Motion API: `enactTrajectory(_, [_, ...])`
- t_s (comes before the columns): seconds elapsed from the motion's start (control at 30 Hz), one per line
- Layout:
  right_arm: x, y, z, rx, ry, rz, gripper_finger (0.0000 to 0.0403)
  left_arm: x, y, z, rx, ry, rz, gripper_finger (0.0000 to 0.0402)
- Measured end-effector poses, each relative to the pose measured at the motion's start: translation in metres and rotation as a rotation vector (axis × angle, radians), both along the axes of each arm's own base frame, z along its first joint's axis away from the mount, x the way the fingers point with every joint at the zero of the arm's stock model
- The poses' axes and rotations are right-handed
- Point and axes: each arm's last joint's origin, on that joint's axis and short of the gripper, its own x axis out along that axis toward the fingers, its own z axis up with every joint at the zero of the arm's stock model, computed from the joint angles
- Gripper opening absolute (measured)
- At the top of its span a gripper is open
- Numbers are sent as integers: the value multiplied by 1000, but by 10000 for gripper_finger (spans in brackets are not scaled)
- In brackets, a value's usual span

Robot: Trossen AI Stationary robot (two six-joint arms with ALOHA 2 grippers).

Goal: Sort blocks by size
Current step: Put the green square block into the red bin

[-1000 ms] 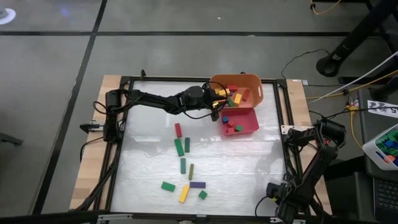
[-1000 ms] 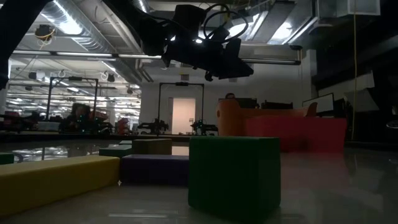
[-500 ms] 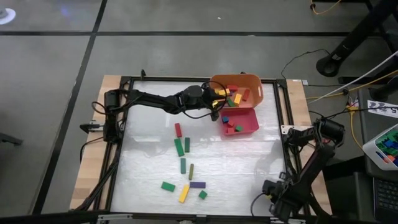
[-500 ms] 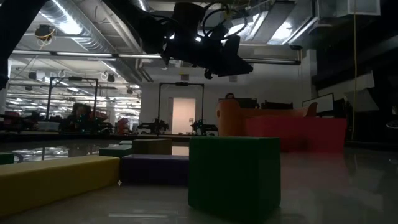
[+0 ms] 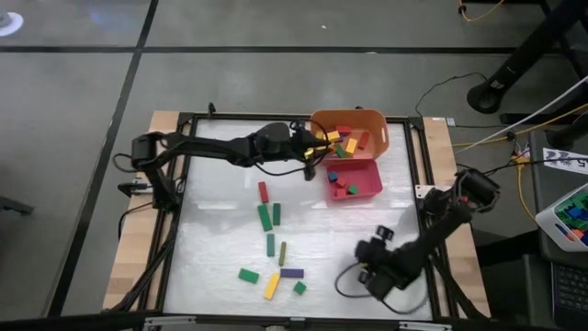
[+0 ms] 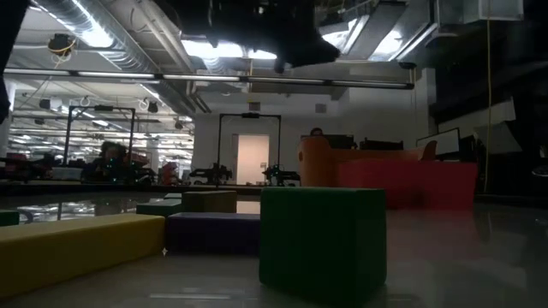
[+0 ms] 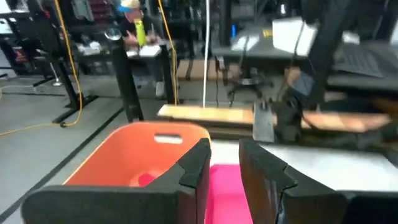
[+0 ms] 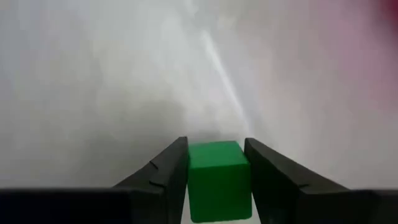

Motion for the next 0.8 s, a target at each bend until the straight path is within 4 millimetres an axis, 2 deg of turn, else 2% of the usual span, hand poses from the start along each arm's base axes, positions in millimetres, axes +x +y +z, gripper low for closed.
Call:
enactTrajectory(0.23, [48, -46, 13, -290, -37, 138, 146, -41, -20, 23, -20, 271, -41, 75])
enactTrajectory(0.43, [90, -90, 36, -429, 43, 250, 147, -82, -37, 27, -125, 538, -46, 75])
enactTrajectory(0.63, [115, -130, 56, -486, 118, 310, 147, -115, -55, 12, -275, 867, -3, 75])
enactTrajectory(0.8, [124, -157, 62, -505, 164, 315, 147, -129, -68, -13, -330, 1033, 24, 75])
